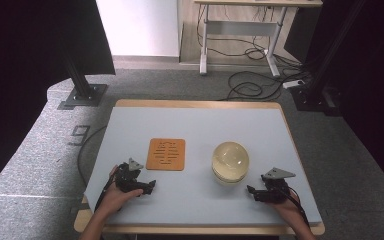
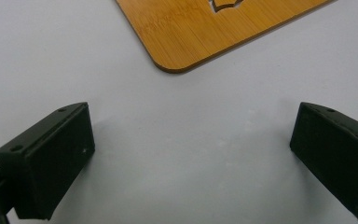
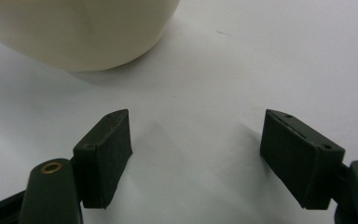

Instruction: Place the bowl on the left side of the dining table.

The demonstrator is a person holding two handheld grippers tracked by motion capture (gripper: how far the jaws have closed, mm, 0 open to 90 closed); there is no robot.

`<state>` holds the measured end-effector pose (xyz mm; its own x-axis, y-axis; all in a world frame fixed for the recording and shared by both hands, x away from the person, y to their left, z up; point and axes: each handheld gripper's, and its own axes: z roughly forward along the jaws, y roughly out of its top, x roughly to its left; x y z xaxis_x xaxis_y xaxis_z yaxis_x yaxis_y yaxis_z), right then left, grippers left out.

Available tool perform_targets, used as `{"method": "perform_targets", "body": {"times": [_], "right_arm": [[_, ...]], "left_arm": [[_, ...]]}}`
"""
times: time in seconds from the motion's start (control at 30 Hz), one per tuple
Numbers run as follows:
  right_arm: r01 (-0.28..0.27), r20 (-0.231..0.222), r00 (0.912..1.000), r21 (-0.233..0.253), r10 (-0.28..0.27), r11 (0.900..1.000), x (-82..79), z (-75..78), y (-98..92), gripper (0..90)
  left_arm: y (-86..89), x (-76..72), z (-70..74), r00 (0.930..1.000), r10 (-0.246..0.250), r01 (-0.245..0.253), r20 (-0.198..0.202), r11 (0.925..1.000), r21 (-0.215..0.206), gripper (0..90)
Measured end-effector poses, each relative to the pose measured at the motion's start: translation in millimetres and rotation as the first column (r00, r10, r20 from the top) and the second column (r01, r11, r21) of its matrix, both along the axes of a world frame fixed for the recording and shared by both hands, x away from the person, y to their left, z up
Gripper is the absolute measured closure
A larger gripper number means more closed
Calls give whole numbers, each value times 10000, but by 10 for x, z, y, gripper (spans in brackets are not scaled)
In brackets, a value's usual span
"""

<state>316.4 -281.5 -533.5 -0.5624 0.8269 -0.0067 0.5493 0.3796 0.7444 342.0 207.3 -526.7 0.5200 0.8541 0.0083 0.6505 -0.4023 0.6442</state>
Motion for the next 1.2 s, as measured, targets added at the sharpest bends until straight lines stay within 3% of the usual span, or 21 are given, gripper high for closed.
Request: {"method": "perform_targets", "body": {"times": [1.2], "right_arm": [[-61, -16, 10000, -26, 61, 10000, 14, -1, -3, 225]], "left_arm": [[1, 0, 0, 10000, -1, 1, 1, 10000, -1, 0]]}}
